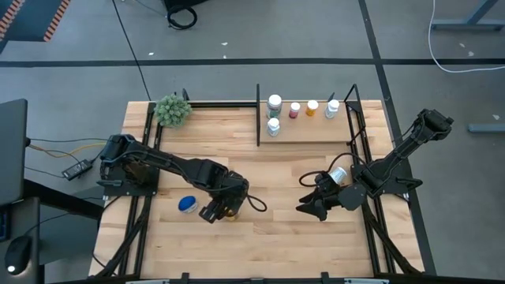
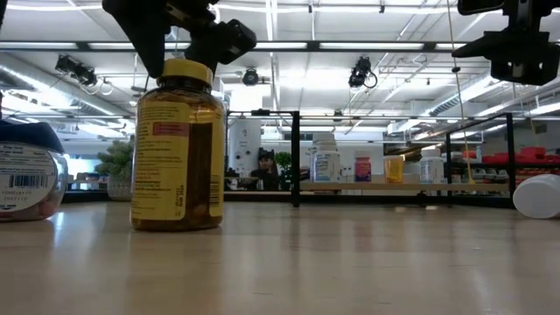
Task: Pick and place medicine bottles onto shelf by color
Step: Put the yellow pill bottle on the shelf
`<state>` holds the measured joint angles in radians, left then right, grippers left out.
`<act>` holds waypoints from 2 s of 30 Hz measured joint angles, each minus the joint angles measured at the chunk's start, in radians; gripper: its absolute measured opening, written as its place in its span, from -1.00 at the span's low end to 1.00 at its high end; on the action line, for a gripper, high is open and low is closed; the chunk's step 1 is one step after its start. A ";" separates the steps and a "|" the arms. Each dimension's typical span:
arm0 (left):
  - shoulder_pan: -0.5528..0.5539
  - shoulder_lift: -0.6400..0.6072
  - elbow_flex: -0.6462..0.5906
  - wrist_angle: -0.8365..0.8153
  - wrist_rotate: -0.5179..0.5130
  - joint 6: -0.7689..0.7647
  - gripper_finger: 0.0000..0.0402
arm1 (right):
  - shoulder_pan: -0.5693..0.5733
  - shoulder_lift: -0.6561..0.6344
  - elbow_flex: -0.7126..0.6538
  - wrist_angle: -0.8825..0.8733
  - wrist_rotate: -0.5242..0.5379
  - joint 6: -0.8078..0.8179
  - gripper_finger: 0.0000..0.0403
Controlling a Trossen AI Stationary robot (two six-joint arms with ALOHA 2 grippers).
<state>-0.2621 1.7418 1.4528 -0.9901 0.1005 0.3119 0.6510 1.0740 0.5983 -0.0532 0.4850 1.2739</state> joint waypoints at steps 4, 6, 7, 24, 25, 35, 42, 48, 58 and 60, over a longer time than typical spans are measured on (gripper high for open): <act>0.003 0.000 0.000 0.015 -0.001 0.056 0.07 | 0.000 0.000 0.000 0.000 0.000 0.006 0.42; 0.009 0.000 -0.001 0.049 -0.023 0.083 0.10 | 0.000 0.000 0.000 0.000 0.000 0.016 0.42; 0.015 0.001 -0.001 0.070 -0.032 0.094 0.12 | 0.000 0.000 0.000 0.000 0.000 0.024 0.42; 0.248 0.067 0.151 0.133 -0.037 0.200 0.08 | 0.000 0.000 0.000 0.073 -0.015 0.150 0.42; 0.258 0.086 0.186 0.110 -0.040 0.207 0.08 | 0.000 0.000 0.000 0.074 -0.015 0.160 0.42; 0.331 0.363 0.566 -0.072 -0.043 0.221 0.12 | 0.000 0.000 0.000 0.087 -0.015 0.230 0.42; 0.372 0.473 0.727 -0.091 -0.053 0.205 0.09 | 0.000 0.000 0.000 0.094 -0.014 0.233 0.42; 0.397 0.505 0.760 -0.114 -0.052 0.204 0.12 | -0.001 0.000 0.000 0.093 -0.011 0.226 0.42; 0.398 0.518 0.748 -0.116 -0.053 0.188 0.23 | -0.001 0.000 0.000 0.088 0.002 0.225 0.42; 0.397 0.517 0.748 -0.112 -0.055 0.161 0.27 | -0.001 0.000 0.000 0.089 0.020 0.225 0.42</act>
<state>0.1349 2.2593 2.2009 -1.1023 0.0459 0.4731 0.6498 1.0737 0.5987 0.0360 0.5049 1.4990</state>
